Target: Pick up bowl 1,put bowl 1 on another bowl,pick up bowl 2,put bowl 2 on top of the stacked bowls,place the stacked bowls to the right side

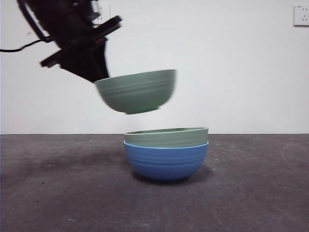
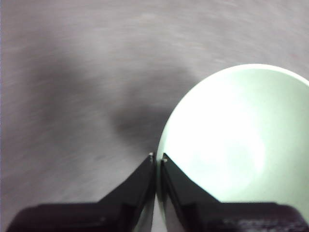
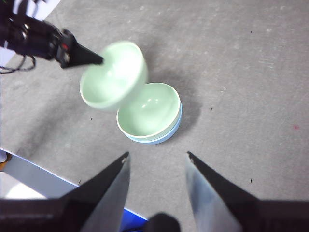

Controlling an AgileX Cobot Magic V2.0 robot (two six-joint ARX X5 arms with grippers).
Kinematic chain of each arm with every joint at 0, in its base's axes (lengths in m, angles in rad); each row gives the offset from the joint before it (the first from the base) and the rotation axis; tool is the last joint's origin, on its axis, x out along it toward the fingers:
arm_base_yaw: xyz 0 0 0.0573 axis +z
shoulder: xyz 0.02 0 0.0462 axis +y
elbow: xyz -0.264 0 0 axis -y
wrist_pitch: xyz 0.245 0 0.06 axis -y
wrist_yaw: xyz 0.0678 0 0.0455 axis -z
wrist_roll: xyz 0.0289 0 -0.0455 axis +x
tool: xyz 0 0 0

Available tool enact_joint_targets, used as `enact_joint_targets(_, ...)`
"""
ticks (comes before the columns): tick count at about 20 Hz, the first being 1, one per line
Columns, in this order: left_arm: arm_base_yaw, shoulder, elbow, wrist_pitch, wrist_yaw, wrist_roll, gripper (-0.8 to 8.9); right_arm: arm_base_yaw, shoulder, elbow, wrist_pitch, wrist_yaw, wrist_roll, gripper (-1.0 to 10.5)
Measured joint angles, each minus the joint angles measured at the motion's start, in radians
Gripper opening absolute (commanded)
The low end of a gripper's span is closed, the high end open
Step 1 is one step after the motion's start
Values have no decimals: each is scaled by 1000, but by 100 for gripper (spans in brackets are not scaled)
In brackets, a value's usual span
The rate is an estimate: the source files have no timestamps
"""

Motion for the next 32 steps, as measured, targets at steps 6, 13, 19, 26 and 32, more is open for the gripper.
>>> enact_joint_targets(6, -108, 43, 0, 82, -76, 19, -8, 0, 0, 0, 0, 0, 5, 190)
enact_joint_targets(13, -110, 172, 0, 104, -85, 27, -9, 0, 0, 0, -21, 0, 5, 190)
enact_joint_targets(19, -111, 188, 0, 101, -77, 27, 45, 0, 0, 0, -21, 0, 5, 190)
enact_joint_targets(26, -113, 188, 0, 95, -72, 27, 319, 0, 0, 0, -21, 0, 8, 191)
enact_joint_targets(32, -113, 146, 83, -23, -74, 27, 320, 0, 16, 0, -21, 0, 15, 465)
